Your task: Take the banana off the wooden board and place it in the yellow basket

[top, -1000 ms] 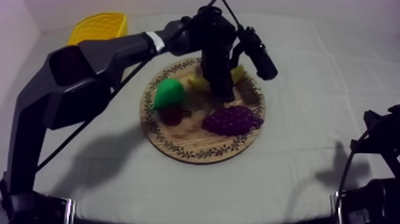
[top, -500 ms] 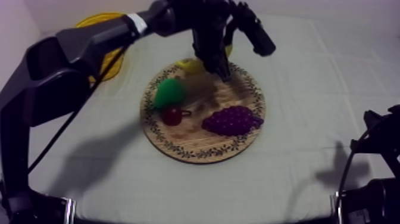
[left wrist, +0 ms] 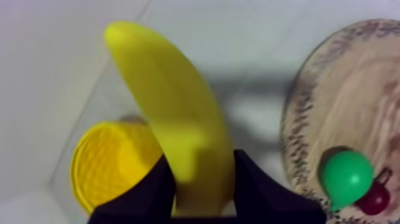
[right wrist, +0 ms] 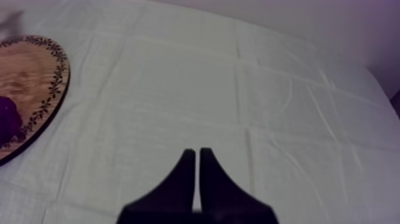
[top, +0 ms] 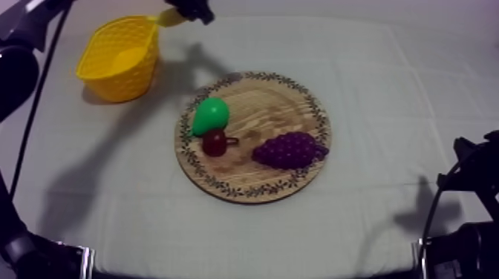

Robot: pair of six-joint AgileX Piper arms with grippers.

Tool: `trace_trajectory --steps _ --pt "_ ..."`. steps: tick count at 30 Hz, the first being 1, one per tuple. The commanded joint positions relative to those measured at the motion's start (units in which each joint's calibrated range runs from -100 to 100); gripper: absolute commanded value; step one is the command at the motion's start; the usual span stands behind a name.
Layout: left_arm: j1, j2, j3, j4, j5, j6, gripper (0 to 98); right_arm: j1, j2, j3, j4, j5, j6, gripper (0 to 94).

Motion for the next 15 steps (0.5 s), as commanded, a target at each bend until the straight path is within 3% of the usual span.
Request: trace_trajectory --steps 1,15 --pt "-3.69 -0.73 3.57 0.05 -1.10 0.19 35.8 0.03 -0.05 0.05 0.01 0.01 0.00 0.4" --pt "-11.63 0.08 16.56 1.17 -9.54 2.95 36.7 0.03 -0.05 0.05 0.01 0.01 0.00 0.4"
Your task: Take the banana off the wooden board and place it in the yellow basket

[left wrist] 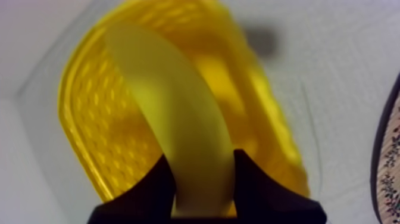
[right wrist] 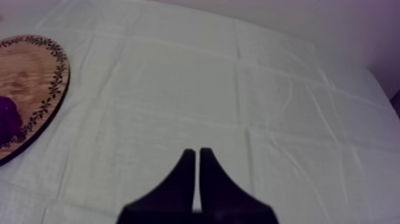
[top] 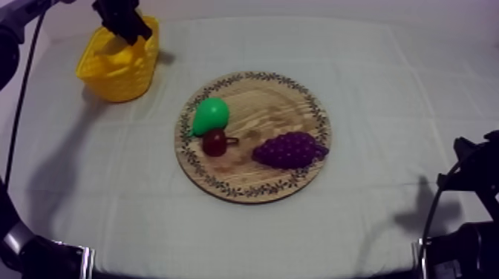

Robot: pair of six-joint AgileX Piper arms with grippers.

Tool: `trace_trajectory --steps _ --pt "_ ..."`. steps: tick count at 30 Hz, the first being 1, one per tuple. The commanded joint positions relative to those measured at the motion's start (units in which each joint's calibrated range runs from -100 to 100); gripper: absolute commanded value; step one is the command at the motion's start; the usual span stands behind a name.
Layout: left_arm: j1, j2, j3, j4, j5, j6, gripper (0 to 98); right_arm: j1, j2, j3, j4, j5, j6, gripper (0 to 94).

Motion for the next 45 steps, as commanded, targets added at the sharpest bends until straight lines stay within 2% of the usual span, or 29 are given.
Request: trace_trajectory --steps 1,15,24,27,31,34,37,41,45 --pt "-0.60 0.41 1.36 0.29 -1.23 0.31 36.8 0.03 -0.05 0.05 0.01 0.01 0.00 0.4" --pt "-2.98 5.72 1.92 2.04 -7.61 0.44 42.1 0.03 -0.05 0.05 0.01 0.01 0.00 0.4" --pt "-3.67 7.66 -1.16 3.62 -8.62 -1.68 52.4 0.03 -0.05 0.05 0.01 0.01 0.00 0.4" --pt "-3.67 6.86 -0.19 3.98 -10.26 -1.78 47.5 0.03 -0.05 0.05 0.01 0.01 0.00 0.4" --pt "-3.59 3.33 3.88 5.01 -14.67 -1.71 28.7 0.03 -0.05 0.05 0.01 0.01 0.00 0.4" --pt "-3.51 -0.98 8.90 6.54 -19.25 -1.90 14.4 0.03 -0.05 0.05 0.01 0.01 0.00 0.4" --pt "-3.57 -6.77 15.40 8.63 -23.82 -2.38 5.4 0.03 -0.05 0.05 0.01 0.01 0.00 0.4" --pt "-3.42 -16.92 27.09 11.47 -31.72 -3.57 6.4 0.03 -0.05 0.05 0.01 0.01 0.00 0.4" --pt "-2.31 -29.60 41.65 12.49 -41.17 -2.64 7.5 0.03 -0.05 0.05 0.01 0.01 0.00 0.4"
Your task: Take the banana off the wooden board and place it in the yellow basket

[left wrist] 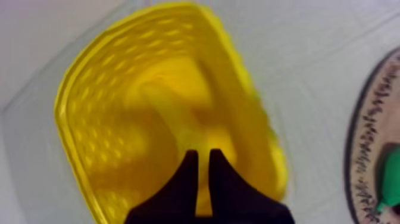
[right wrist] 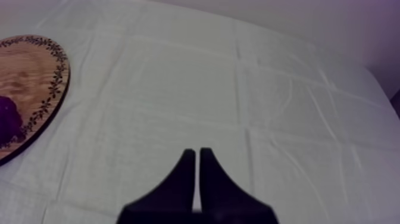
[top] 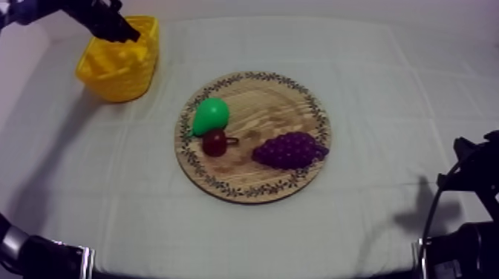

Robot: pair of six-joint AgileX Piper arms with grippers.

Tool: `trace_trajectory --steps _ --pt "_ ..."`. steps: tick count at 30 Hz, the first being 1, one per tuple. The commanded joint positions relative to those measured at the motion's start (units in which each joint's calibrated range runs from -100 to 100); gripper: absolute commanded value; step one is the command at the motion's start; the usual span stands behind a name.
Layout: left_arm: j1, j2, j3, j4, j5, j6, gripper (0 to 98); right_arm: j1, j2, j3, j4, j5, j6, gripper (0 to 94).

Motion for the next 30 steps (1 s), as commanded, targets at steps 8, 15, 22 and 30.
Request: trace_trajectory --steps 8,15,22,30 --pt "-0.10 -40.98 45.22 4.43 -23.66 2.07 6.8 0.03 -0.05 0.05 0.01 0.01 0.00 0.4" --pt "-2.25 -70.36 68.38 6.87 -25.67 0.99 2.5 0.03 -0.05 0.05 0.01 0.01 0.00 0.4" --pt "-3.74 -97.74 82.54 6.89 -19.02 2.69 0.4 0.03 -0.05 0.05 0.01 0.01 0.00 0.4" --pt "-3.43 -114.29 90.80 5.91 -14.11 4.98 0.2 0.03 -0.05 0.05 0.01 0.01 0.00 0.4"
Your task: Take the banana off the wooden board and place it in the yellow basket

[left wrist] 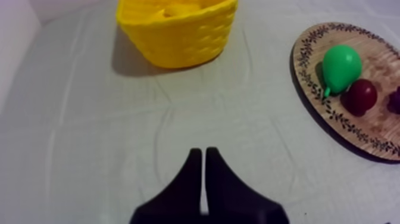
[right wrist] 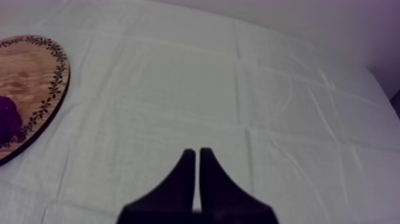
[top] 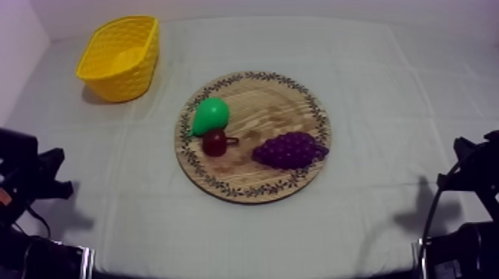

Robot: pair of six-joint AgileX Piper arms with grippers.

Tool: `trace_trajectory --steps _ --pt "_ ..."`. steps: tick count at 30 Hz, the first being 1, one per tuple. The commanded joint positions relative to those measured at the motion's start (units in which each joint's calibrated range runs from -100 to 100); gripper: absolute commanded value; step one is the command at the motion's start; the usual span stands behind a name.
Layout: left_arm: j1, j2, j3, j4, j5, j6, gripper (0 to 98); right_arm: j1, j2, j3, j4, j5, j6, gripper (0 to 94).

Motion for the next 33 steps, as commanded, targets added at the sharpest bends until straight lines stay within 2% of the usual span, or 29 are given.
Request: trace_trajectory --steps 1,2,7,10,18,33 --pt "0.25 -11.20 1.88 -0.29 0.56 0.64 0.2 0.03 -0.05 0.05 0.01 0.01 -0.01 0.4" --pt "0.36 -11.80 2.06 -0.41 0.65 1.93 0.2 0.03 -0.05 0.05 0.01 0.01 -0.01 0.4" --pt "0.68 -12.98 3.73 -0.95 -3.24 12.69 0.1 0.03 -0.05 0.05 0.01 0.01 -0.01 0.4" --pt "0.74 -13.14 4.08 -1.03 -4.10 15.24 0.1 0.03 -0.05 0.05 0.01 0.01 -0.01 0.4" --pt "0.76 -13.22 4.25 -1.12 -4.53 13.24 0.1 0.03 -0.05 0.05 0.01 0.01 -0.01 0.4" --pt "0.77 -13.22 4.26 -1.13 -4.56 12.99 0.1 0.03 -0.05 0.05 0.01 0.01 -0.01 0.4"
